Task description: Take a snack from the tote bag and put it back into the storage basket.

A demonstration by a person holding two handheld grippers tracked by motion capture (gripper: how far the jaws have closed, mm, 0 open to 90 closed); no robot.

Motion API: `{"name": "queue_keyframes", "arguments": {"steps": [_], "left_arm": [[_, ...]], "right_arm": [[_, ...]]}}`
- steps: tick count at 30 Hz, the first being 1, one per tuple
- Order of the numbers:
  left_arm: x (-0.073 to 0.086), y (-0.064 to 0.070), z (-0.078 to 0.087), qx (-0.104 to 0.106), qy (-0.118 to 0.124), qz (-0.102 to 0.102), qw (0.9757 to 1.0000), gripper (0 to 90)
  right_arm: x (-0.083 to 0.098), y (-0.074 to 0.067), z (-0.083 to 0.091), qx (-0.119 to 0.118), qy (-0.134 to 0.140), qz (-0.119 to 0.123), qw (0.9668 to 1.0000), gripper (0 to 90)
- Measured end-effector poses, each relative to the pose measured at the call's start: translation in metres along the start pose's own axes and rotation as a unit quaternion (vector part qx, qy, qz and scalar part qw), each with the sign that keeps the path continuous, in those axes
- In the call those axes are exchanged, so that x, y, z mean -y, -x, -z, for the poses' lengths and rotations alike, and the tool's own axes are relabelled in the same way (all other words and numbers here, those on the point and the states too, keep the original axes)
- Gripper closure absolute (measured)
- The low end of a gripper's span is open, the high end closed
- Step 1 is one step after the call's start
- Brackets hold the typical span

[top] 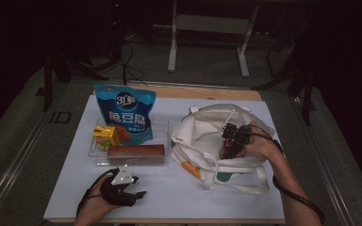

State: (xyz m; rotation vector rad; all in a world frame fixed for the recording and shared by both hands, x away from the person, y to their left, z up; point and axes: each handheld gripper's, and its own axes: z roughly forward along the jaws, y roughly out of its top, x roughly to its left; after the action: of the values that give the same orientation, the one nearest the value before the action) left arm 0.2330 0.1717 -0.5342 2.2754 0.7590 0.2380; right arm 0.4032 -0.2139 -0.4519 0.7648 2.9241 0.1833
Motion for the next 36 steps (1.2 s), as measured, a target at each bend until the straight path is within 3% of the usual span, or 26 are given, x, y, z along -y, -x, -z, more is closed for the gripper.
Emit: {"name": "queue_keyframes", "arguments": {"steps": [36], "left_arm": [[0.000,0.000,0.000,0.000,-0.001,0.000,1.0000,38.7]], "right_arm": [[-0.015,-0.011,0.024,0.017,0.024,0.036,0.9989,23.3]]}}
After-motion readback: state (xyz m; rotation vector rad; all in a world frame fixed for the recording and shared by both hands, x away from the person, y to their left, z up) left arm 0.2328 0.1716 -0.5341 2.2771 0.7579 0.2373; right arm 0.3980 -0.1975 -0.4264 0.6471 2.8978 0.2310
